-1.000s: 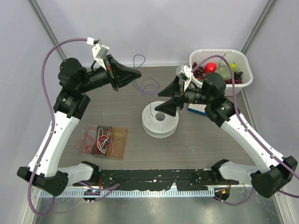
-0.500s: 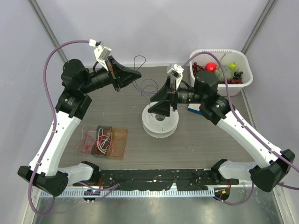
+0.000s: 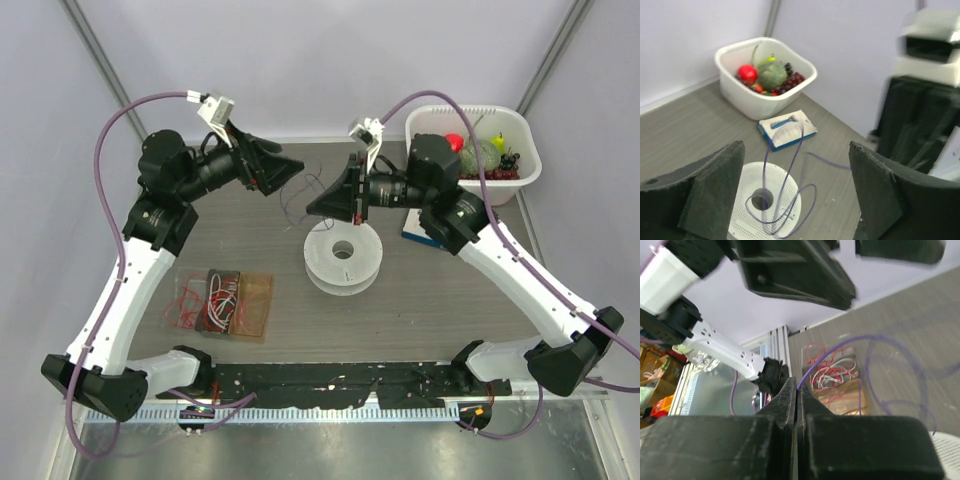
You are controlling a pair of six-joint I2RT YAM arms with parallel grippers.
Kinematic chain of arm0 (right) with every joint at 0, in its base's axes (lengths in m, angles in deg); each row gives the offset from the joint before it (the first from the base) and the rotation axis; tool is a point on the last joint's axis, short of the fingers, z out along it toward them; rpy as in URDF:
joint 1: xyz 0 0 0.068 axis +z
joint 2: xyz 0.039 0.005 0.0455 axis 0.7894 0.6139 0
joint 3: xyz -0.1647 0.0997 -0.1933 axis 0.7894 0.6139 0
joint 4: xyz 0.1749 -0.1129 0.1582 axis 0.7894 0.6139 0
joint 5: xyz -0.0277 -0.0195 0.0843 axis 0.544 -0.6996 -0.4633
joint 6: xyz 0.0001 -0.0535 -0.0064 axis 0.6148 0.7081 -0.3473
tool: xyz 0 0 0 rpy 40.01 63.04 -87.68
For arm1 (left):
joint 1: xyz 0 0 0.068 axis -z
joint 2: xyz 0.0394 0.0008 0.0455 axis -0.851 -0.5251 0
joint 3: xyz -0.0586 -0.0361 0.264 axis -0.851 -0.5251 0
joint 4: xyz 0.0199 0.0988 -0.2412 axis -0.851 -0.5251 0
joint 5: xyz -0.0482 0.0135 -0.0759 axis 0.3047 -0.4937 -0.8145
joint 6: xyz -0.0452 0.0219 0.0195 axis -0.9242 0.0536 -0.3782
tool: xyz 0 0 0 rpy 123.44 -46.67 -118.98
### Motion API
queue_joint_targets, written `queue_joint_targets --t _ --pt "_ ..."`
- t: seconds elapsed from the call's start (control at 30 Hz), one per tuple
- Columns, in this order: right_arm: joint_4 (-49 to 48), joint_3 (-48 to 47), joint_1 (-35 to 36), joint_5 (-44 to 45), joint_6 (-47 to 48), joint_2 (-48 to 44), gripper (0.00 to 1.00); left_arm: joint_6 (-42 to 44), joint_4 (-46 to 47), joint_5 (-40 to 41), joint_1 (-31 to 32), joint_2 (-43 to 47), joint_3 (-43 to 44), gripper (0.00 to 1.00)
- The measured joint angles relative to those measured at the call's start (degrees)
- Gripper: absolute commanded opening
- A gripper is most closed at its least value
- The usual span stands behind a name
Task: Wrap the cables
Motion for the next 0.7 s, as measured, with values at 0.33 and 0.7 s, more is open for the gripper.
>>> queue_joint_targets --t 0.33,0.7 --pt "0.6 -18.6 -4.3 3.6 1.9 -0.1 0.01 -12.5 4.9 -4.9 -14.2 -1.0 -9.7 1.00" --pt "-1.1 -29.0 -5.2 5.6 6.9 0.7 0.01 -4.7 8.4 -14.5 -11.9 0.9 -10.9 0.84"
